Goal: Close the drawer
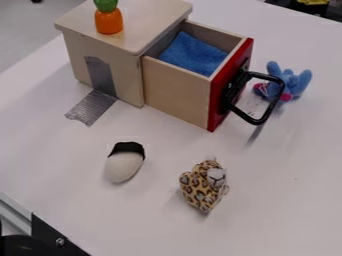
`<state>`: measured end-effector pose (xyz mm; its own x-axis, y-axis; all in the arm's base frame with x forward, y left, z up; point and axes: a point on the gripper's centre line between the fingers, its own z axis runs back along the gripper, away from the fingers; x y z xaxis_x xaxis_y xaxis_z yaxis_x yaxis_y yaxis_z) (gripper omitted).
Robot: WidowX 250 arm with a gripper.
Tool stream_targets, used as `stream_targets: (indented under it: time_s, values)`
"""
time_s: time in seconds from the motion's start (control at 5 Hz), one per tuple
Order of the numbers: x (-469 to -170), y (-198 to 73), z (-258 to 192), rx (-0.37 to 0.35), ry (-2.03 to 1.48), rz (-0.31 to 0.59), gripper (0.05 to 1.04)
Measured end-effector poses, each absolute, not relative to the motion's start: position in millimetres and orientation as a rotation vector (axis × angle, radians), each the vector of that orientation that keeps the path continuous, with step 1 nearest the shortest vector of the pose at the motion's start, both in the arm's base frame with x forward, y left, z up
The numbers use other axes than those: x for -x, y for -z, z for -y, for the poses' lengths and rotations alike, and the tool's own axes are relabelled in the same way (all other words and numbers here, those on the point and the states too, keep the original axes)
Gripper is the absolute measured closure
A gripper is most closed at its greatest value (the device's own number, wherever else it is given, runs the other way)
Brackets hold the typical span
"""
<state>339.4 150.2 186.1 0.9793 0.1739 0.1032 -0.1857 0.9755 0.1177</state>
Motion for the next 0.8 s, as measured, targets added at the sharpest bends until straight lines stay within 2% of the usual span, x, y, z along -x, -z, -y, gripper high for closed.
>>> stream_targets:
  time_s: [0.2, 0.4, 0.6, 0.8]
  values:
    - [-340, -173, -149, -0.115, -0.178, 0.058, 0.085]
    - [-343, -165, -113, -0.115, -0.108, 0.041, 0.085]
    - [-355, -180, -52, -0.133, 0.015, 0.097, 0.085]
    - [-362, -180, -7, -0.143, 0.124, 0.127, 0.085]
